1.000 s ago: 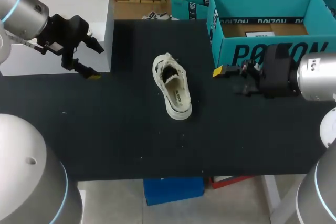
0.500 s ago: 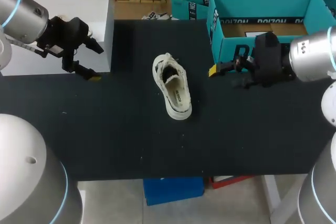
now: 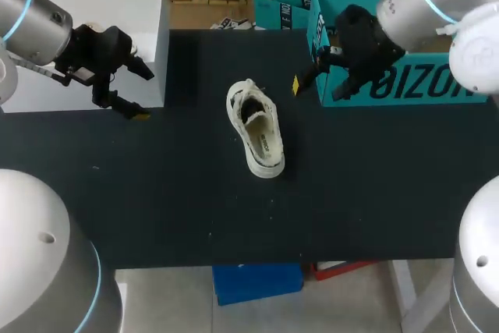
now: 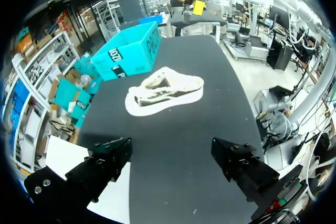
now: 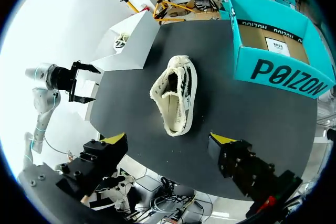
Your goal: Take the shoe out of the shoebox, open the shoe tongue, remove and reinsert the insole, then place the shoe into the shoebox
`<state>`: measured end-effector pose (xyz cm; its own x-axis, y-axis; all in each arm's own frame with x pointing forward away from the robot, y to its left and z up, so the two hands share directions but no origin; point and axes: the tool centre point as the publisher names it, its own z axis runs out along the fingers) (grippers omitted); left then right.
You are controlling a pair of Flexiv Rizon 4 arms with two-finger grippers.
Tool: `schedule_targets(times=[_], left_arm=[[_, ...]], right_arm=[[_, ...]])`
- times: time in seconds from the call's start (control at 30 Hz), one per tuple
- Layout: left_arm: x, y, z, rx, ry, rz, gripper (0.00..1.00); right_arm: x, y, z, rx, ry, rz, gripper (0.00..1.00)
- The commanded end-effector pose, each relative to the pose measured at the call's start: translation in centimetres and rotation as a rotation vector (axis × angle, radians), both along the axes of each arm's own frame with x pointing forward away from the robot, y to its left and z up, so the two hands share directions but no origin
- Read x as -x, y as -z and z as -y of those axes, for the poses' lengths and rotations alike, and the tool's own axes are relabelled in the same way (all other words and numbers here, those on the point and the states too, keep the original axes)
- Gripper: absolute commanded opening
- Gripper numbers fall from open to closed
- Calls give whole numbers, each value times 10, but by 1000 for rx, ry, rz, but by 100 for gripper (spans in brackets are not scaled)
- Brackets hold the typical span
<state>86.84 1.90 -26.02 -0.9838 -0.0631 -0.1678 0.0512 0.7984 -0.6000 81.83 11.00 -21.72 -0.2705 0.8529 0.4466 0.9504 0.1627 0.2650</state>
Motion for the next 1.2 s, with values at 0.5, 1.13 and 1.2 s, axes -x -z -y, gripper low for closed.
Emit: schedule_targets(times=[0.5, 1.13, 1.2], left_arm=[[1, 1, 0, 0, -1, 4, 100], [1, 1, 0, 0, -1, 4, 100], [1, 1, 0, 0, -1, 4, 100]], right_arm=[[-44, -2, -17, 466, -129, -261, 100], [-73, 28, -22, 548, 11, -201, 100], [-74, 33, -23, 547, 31, -193, 100]])
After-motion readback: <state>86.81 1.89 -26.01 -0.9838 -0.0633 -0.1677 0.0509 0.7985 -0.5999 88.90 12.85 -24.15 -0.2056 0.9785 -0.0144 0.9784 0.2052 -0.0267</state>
